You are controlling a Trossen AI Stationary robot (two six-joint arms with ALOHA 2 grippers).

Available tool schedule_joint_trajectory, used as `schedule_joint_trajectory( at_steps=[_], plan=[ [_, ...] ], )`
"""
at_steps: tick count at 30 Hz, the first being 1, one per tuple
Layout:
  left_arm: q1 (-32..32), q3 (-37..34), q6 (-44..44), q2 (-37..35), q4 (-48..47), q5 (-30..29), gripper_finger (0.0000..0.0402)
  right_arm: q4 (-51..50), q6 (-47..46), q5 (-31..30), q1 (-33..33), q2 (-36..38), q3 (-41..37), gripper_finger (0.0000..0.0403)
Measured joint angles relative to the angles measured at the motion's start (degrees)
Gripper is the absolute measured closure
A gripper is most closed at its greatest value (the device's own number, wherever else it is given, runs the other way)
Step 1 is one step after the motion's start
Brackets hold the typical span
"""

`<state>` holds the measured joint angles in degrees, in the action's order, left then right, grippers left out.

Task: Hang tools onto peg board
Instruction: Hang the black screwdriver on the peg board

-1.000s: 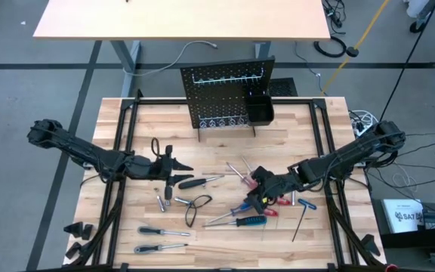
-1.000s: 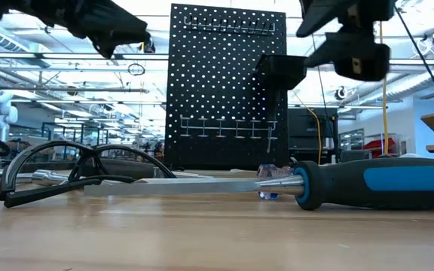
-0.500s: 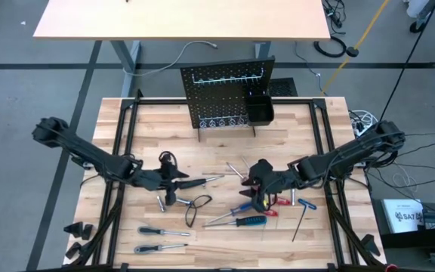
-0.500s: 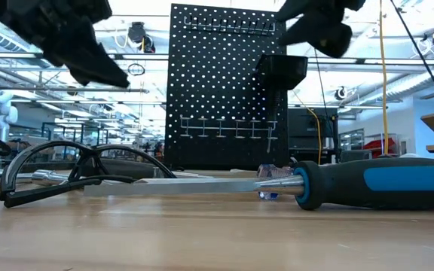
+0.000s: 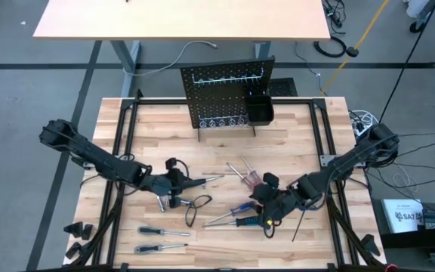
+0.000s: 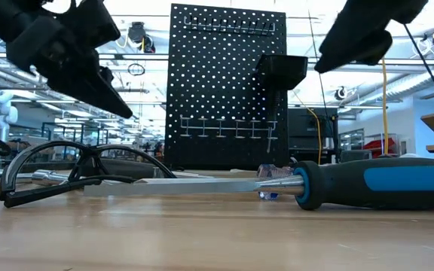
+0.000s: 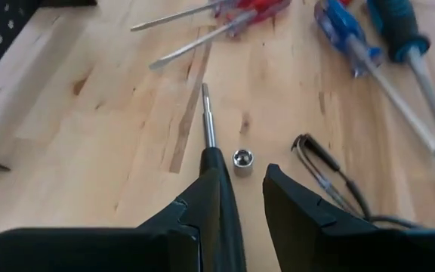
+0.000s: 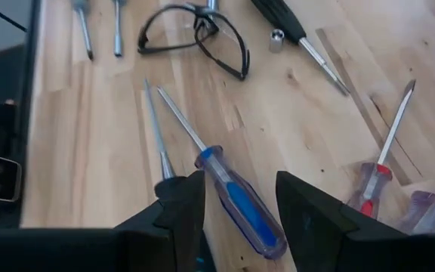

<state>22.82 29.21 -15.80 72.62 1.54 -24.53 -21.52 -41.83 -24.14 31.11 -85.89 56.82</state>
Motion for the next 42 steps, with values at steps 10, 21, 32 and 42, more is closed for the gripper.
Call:
schedule_joint_trajectory(
  at_steps=[10, 21, 32, 42],
  plan=[
    [0.0, 0.0, 1.5, 3.1, -0.6, -0.2, 0.0294, 6.7, 3.8, 0.3, 0.0, -7.8, 0.0, 0.0248],
    [0.0, 0.0, 1.2, 2.8, -2.2, -1.0, 0.0279, 7.2, 6.7, 0.4, -0.4, -10.6, 0.0, 0.0248],
    [0.0, 0.0, 1.1, 2.8, -2.2, -2.7, 0.0203, 10.5, 12.6, 0.2, -1.9, -10.6, 0.0, 0.0248],
    [-0.2, -0.1, -0.4, 4.7, -3.9, -1.8, 0.0203, 11.1, 13.4, 0.2, -2.2, -10.6, 0.0, 0.0248]
  ],
)
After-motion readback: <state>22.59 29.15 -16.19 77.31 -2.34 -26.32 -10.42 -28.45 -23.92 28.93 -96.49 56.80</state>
